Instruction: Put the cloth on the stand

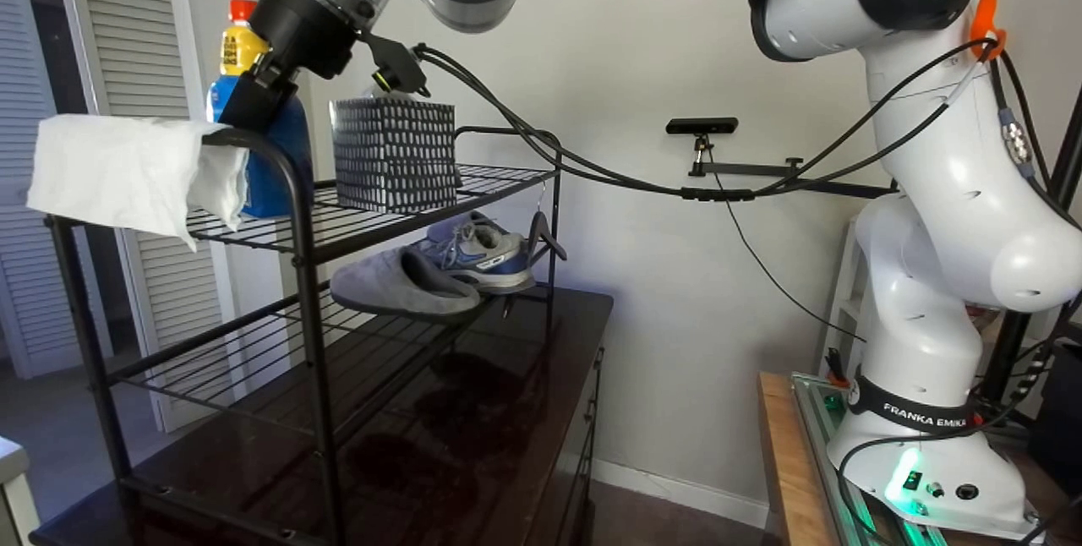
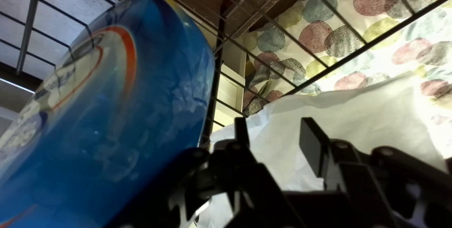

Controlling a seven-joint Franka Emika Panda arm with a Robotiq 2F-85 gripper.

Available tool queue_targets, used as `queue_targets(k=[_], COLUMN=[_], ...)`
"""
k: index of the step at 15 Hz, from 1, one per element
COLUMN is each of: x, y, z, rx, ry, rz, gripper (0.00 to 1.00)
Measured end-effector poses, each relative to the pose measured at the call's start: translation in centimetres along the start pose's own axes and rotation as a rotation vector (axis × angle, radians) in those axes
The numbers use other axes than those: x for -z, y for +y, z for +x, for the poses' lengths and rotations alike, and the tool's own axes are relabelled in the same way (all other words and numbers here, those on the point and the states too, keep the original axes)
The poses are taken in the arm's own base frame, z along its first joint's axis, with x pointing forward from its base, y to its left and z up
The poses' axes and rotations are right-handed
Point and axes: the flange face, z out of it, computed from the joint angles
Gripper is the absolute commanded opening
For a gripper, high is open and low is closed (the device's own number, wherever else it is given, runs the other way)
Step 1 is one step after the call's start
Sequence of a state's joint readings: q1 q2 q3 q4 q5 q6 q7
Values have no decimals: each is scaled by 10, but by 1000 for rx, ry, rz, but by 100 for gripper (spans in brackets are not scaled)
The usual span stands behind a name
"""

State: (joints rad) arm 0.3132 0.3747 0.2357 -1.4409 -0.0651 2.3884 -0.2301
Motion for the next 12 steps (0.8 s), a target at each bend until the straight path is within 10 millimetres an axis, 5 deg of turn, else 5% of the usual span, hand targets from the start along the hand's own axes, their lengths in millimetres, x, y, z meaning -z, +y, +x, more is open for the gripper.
queue_targets(k=[4,12], x=[3,17], y=[1,3], z=[3,11], rx=[-11,-34], ry=[2,10], rz=[-9,-135], gripper=[99,100])
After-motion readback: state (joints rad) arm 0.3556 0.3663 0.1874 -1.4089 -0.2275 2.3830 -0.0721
